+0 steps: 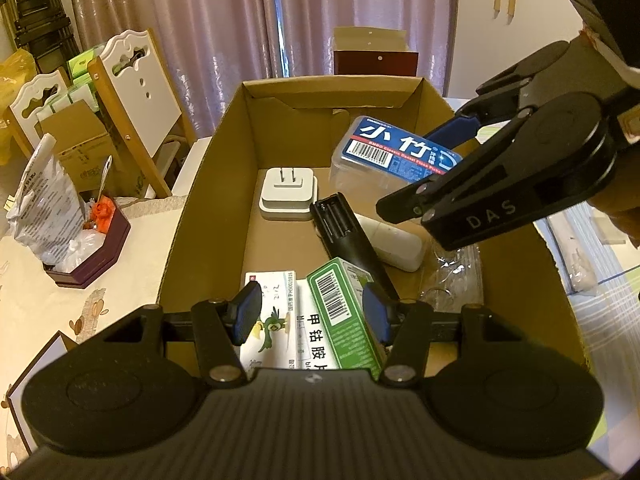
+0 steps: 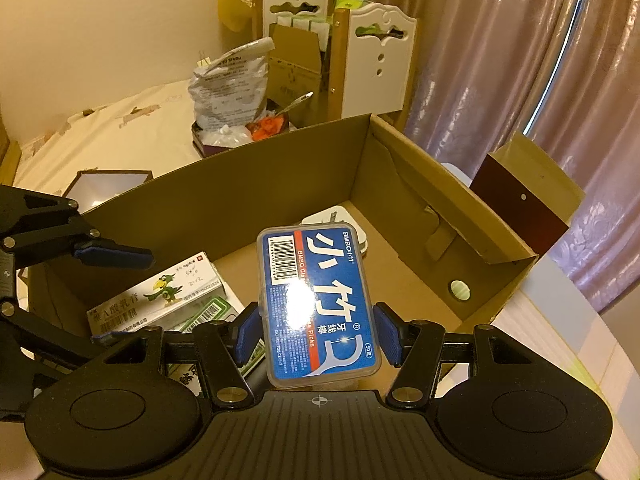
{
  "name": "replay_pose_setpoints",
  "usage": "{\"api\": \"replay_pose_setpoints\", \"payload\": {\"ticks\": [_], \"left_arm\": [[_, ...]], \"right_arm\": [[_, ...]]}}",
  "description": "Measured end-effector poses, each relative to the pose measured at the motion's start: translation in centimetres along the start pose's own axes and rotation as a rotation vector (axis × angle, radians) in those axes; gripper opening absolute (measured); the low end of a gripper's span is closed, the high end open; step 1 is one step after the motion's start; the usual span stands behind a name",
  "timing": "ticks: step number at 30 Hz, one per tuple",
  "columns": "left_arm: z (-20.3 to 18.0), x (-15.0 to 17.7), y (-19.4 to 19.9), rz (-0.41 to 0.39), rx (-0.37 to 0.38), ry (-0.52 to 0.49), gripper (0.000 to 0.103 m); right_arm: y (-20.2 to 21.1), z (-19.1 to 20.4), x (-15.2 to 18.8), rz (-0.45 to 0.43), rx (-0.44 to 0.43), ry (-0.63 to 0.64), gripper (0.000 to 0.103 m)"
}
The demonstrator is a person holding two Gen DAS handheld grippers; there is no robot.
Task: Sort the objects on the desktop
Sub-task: 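Open the left tool to drop the medicine box while the right tool drops the toothpick case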
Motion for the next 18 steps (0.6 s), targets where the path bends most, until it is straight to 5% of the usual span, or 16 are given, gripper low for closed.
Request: {"api": "replay_pose_setpoints", "payload": {"ticks": [1,4,18], "left_arm": [[0.0,0.0,0.0,0.000,-0.001,0.001,0.051],[0.1,0.1,0.2,-0.001,-0.002,0.002,0.051],[-0.6,0.0,1.4,-0.014,-0.004,-0.001,0.051]], "right_arm": [[0.0,-0.1,0.0,-0.002,0.002,-0.001,0.059],[0.3,-0.2,-0.1,-0.024,-0.001,-0.024,0.092],[3.5,-1.6,0.1,-0.085,0.036,-0.083,0.092]]}}
Point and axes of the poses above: each gripper's, at about its wrist camera, not at the fingertips, and y roughly against the way its jaws point, z to its left, x to its underside, the point moved 8 cm from there along -y, roughly the way its jaws point, and after that the axes turned 3 degrees about y, right-handed, at the moved point
